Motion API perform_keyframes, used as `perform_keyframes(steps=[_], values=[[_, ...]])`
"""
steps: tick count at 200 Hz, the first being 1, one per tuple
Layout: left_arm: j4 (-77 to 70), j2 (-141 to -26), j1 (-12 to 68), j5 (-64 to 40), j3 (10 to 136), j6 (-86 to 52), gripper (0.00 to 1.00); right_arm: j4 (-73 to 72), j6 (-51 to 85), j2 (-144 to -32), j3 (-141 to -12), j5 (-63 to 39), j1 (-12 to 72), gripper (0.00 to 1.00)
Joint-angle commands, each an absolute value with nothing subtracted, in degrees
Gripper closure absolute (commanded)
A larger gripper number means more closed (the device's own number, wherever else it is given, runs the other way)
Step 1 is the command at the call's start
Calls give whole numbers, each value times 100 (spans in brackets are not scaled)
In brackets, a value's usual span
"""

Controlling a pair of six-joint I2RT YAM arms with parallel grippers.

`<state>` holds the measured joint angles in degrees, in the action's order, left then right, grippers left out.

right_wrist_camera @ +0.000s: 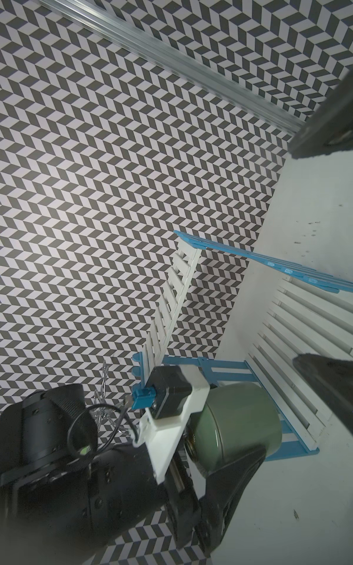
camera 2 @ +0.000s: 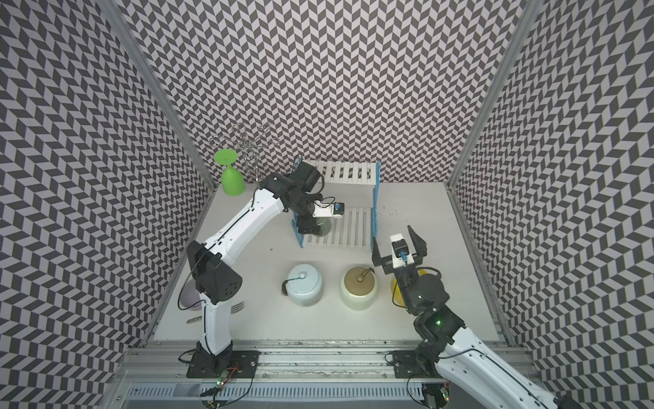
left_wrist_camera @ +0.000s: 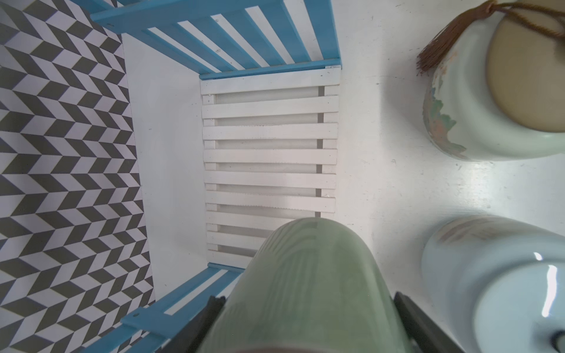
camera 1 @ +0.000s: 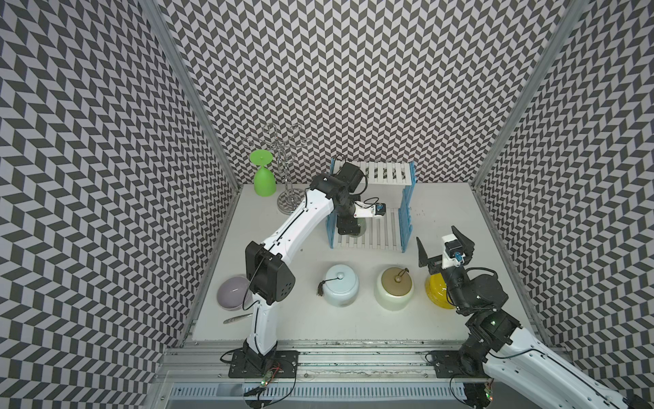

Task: Remove the tea canisters from the shelf
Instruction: Pick up the tea canister from the shelf, then place the tea canister at the center of the board.

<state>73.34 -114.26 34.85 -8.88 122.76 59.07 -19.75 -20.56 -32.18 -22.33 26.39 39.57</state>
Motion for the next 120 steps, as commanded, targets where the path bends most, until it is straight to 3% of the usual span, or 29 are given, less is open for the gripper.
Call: perform_keyframes(steps=[1, 120], values=[[7201, -10791, 3510, -1029, 11965, 5788, 83, -2259, -2087, -3202, -2149, 2694, 3938, 0], [6979, -8446, 3062, -486, 9234, 5836, 82, -2320, -2083, -3243, -2124, 2812, 3929, 1]])
